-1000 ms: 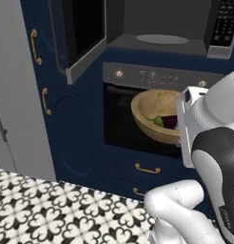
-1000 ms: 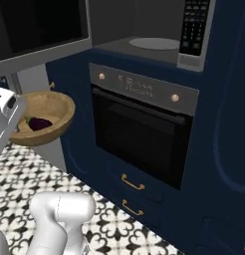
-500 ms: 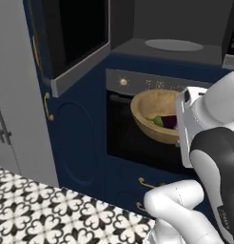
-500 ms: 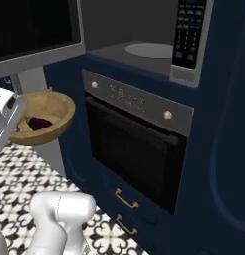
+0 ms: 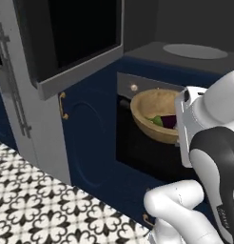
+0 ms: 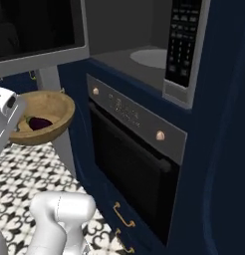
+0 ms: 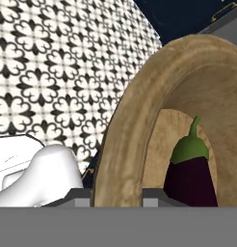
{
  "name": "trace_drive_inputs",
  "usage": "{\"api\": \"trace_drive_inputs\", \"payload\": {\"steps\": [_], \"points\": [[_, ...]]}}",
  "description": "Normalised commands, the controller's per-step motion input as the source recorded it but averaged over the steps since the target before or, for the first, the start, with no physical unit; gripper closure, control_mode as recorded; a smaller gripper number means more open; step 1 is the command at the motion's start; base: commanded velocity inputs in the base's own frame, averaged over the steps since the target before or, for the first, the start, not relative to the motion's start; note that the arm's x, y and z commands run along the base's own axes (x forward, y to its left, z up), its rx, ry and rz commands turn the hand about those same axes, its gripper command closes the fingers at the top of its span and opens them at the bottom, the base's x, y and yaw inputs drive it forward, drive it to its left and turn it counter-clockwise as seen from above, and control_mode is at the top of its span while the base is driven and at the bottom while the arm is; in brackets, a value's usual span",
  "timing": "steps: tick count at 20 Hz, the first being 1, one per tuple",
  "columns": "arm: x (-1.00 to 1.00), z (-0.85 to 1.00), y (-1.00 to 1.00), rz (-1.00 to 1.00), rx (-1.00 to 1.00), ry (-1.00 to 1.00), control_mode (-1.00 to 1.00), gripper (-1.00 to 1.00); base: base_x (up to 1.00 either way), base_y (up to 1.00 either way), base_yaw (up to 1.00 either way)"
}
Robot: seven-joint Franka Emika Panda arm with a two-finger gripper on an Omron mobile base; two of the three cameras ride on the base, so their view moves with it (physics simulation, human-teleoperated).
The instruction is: Pick the eggplant from the sink and place it in the bowl. Then pick the bowl and place it in the microwave. Then close the microwave door and press the start button.
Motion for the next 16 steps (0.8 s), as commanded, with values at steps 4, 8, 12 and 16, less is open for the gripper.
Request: {"api": "trace_drive_inputs", "payload": {"steps": [4,8,12,16], "points": [[0.00,0.00,0.00,0.00,0.00,0.00,1.00,1.00,0.36,-0.40,0.34],[0.00,0.00,0.00,0.00,0.00,0.00,1.00,1.00,0.37,-0.23,0.30],[0.00,0.00,0.00,0.00,0.00,0.00,1.00,1.00,0.24,-0.09,0.25],[0.00,0.00,0.00,0.00,0.00,0.00,1.00,1.00,0.24,0.25,0.01]]}}
